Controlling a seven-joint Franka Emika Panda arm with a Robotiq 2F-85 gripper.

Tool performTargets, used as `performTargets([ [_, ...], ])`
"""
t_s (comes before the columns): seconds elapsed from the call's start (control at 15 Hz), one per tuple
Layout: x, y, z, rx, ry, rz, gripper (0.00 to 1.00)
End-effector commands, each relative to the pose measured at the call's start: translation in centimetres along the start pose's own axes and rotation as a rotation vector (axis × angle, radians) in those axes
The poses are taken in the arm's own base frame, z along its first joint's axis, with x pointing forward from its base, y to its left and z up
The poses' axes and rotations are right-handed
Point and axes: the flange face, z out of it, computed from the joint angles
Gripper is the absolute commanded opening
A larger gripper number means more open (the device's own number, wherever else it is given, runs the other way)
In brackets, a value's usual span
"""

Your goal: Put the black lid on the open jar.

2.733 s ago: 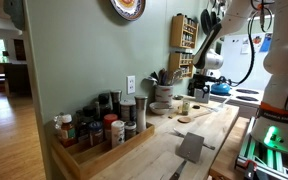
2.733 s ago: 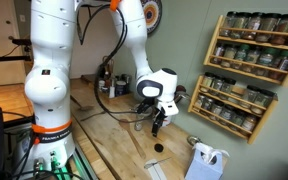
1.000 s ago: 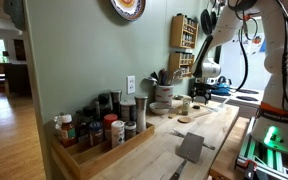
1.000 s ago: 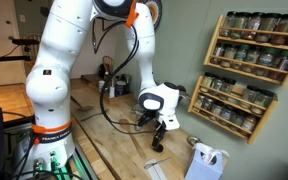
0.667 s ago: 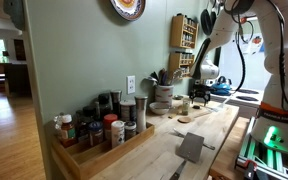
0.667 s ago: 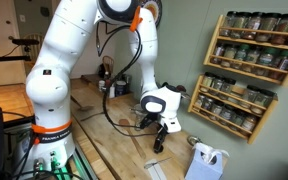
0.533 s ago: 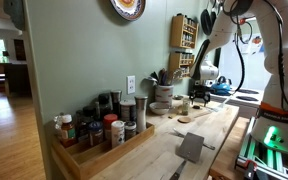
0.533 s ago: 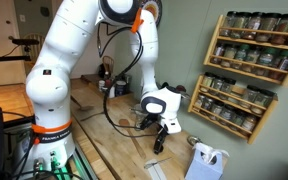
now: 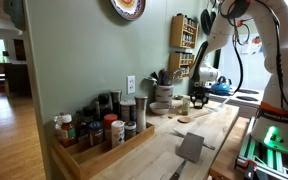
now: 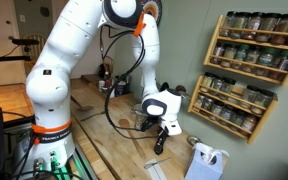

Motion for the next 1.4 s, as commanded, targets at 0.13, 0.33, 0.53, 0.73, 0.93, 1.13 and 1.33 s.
performTargets([
  [0.13, -0.4, -0.4, -0.7, -0.011, 0.01, -0.028, 0.31],
  [0.33, -2.0, -0.2, -2.5, -0.009, -0.001, -0.092, 0.31],
  [0.53, -4.6, 0.3, -4.7, 0.001, -0.007, -0.207, 0.31],
  [0.73, -8.0, 0.9, -7.5, 0.023, -0.024, -0.323, 0.31],
  [0.93, -11.2, 1.0, -10.4, 0.062, -0.036, -0.429, 0.31],
  [1.13, -12.1, -1.3, -13.5, 0.076, -0.038, -0.486, 0.31],
  [1.33, -14.5, -2.8, -16.2, 0.087, -0.056, -0.553, 0.31],
])
